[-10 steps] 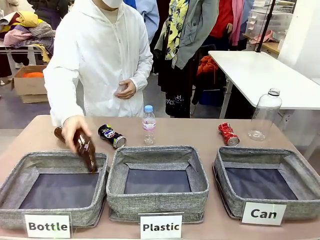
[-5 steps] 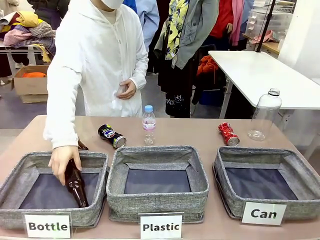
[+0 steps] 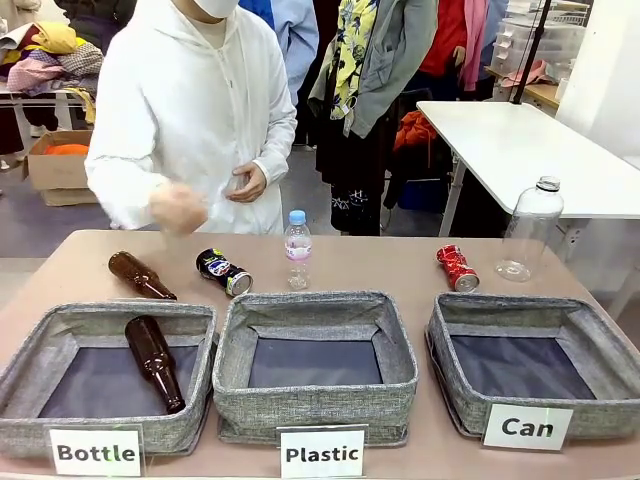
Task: Sort the can waste into the basket.
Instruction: Pick up the can waste from the table and place it in the right Fabric basket.
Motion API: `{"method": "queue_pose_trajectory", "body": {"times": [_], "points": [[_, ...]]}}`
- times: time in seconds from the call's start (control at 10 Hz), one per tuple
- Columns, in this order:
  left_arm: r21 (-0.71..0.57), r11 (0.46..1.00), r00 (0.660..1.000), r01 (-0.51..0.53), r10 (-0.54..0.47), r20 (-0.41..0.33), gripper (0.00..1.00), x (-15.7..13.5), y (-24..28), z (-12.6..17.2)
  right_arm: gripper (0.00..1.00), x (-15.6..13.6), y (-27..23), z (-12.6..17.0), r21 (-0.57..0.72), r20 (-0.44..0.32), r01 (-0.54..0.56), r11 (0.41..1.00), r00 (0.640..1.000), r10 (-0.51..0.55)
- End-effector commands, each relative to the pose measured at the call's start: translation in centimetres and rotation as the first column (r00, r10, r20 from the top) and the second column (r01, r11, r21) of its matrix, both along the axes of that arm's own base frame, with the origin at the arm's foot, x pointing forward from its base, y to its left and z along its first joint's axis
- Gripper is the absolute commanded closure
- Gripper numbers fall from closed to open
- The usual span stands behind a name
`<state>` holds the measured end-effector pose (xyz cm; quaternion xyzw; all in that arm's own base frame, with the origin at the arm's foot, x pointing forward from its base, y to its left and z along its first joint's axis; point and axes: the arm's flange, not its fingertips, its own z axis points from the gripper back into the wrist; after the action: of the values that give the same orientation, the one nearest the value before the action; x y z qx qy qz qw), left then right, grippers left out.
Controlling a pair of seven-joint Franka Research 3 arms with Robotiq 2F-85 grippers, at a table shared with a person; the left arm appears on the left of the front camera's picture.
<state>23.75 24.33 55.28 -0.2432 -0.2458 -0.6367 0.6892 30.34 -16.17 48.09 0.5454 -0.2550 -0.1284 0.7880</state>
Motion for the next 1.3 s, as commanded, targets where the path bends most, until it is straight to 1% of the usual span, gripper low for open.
{"method": "queue_pose_trajectory", "body": {"times": [0.0,0.1,0.2,0.3,0.4,0.5,0.6,0.7,0.9,1.0,1.1,1.2], "points": [[0.116,0.993,0.999,-0.031,0.034,-0.027,0.00,4.5,-6.2,2.2,0.00,0.1,0.0,0.1,0.013,0.021,0.002,1.000,1.000,-0.003],[0.211,0.977,0.998,-0.010,0.023,-0.056,0.00,8.3,-10.0,3.2,0.00,0.1,0.0,0.1,0.013,0.021,0.002,1.000,1.000,-0.003],[0.291,0.956,0.996,0.041,-0.017,-0.082,0.00,11.9,-13.7,3.6,0.00,0.1,0.0,0.1,0.013,0.021,0.002,1.000,1.000,-0.003],[0.359,0.930,0.993,0.078,-0.041,-0.109,0.00,15.3,-17.6,3.8,0.00,0.1,0.0,0.1,0.013,0.021,0.002,1.000,1.000,-0.003],[0.419,0.903,0.992,0.096,-0.050,-0.118,0.00,18.3,-21.0,3.6,0.00,0.1,0.0,0.1,0.013,0.021,0.002,1.000,1.000,-0.003],[0.483,0.856,0.982,0.182,-0.135,-0.130,0.00,21.7,-24.9,3.1,0.00,0.1,0.0,0.1,0.013,0.021,0.002,1.000,1.000,-0.003],[0.529,0.806,0.964,0.265,-0.219,-0.148,0.00,24.5,-28.0,2.4,0.00,0.1,0.0,0.1,0.013,0.021,0.002,1.000,1.000,-0.003],[0.564,0.758,0.943,0.328,-0.297,-0.149,0.00,27.3,-31.1,1.2,0.00,0.1,0.0,0.1,0.013,0.021,0.002,1.000,1.000,-0.003],[0.604,0.676,0.890,0.423,-0.437,-0.134,0.00,30.7,-34.0,-2.7,0.00,0.1,0.0,0.1,0.013,0.021,0.002,1.000,1.000,-0.003],[0.579,0.674,0.863,0.459,-0.492,-0.112,0.00,31.5,-35.1,-4.4,0.00,0.1,0.0,0.1,0.013,0.021,0.002,1.000,1.000,-0.003],[0.555,0.693,0.853,0.461,-0.518,-0.063,0.00,31.5,-35.8,-6.1,0.00,0.1,0.0,0.1,0.013,0.021,0.002,1.000,1.000,-0.003],[0.519,0.747,0.873,0.414,-0.488,0.006,0.00,31.6,-36.9,-8.0,0.00,0.1,0.0,0.1,0.013,0.021,0.002,1.000,1.000,-0.003]]}}
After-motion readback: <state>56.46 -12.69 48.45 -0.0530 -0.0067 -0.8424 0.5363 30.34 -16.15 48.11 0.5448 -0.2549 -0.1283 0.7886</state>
